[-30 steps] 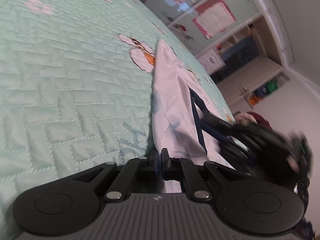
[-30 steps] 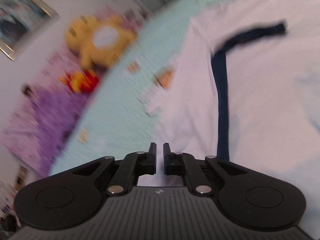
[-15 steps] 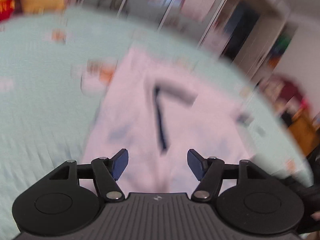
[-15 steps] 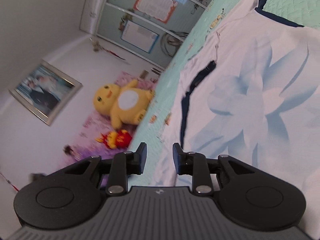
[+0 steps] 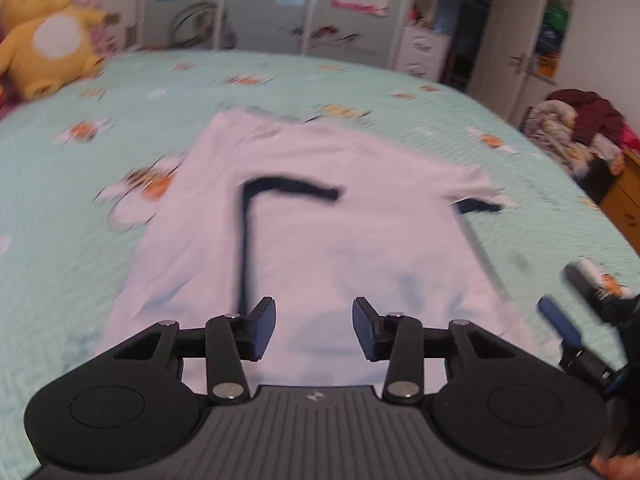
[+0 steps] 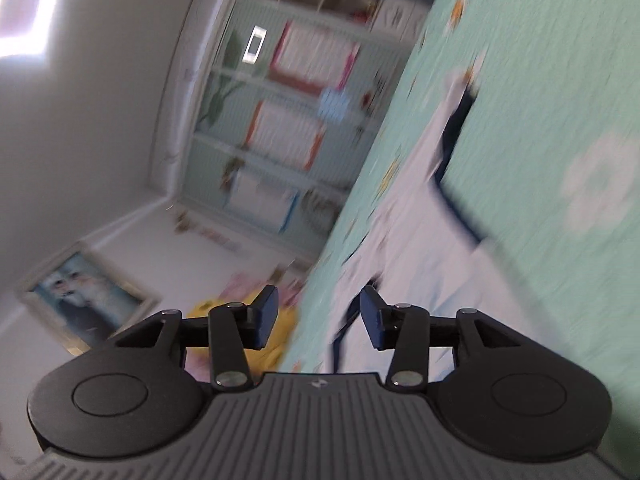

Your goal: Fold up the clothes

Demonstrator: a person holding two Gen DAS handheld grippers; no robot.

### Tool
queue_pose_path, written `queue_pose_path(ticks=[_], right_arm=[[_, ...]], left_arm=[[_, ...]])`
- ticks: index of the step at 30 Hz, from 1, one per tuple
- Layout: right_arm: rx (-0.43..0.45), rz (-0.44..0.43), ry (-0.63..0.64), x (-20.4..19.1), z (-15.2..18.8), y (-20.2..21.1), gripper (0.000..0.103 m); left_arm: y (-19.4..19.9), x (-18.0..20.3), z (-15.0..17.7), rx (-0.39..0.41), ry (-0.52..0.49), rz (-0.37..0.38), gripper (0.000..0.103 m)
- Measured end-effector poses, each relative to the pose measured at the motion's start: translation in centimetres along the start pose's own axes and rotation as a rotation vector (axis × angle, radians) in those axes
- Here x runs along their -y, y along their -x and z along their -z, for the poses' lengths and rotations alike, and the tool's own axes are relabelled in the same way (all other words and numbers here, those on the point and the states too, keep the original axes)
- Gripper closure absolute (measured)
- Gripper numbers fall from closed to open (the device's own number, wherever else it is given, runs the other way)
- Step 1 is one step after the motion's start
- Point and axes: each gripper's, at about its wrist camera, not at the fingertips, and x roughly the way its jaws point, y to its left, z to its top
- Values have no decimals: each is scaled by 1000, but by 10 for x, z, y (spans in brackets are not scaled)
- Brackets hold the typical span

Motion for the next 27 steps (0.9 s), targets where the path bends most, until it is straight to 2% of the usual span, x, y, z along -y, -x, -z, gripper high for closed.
queue_pose_path(ticks=[4,6,8,11,15,20,25,27], right_arm=[[149,130,69,0,-7,21,56],[200,163,83,0,-8,25,56],[234,186,90,2,-11,28,55],[269,212,90,8,-13,33,54],[296,256,54,21,-20,34,52],[271,311,-44,44,-27,34,49],[259,316,-69,54,-32,33,49],[258,312,-69,55,-33,34,49]], left_arm=[[-15,60,-26,46,-163,12,47],[-30,92,-37,79,-266,12,44],[-51,124,-45,115,-391,17,39],[-91,174,-47,185,-611,-14,31],[-152,228,-43,209,-839,-49,31],[-205,261,-45,172,-905,-31,31],[-236,274,-13,189,-1129,-72,31],[-241,274,-6,214,-1154,-92,31]])
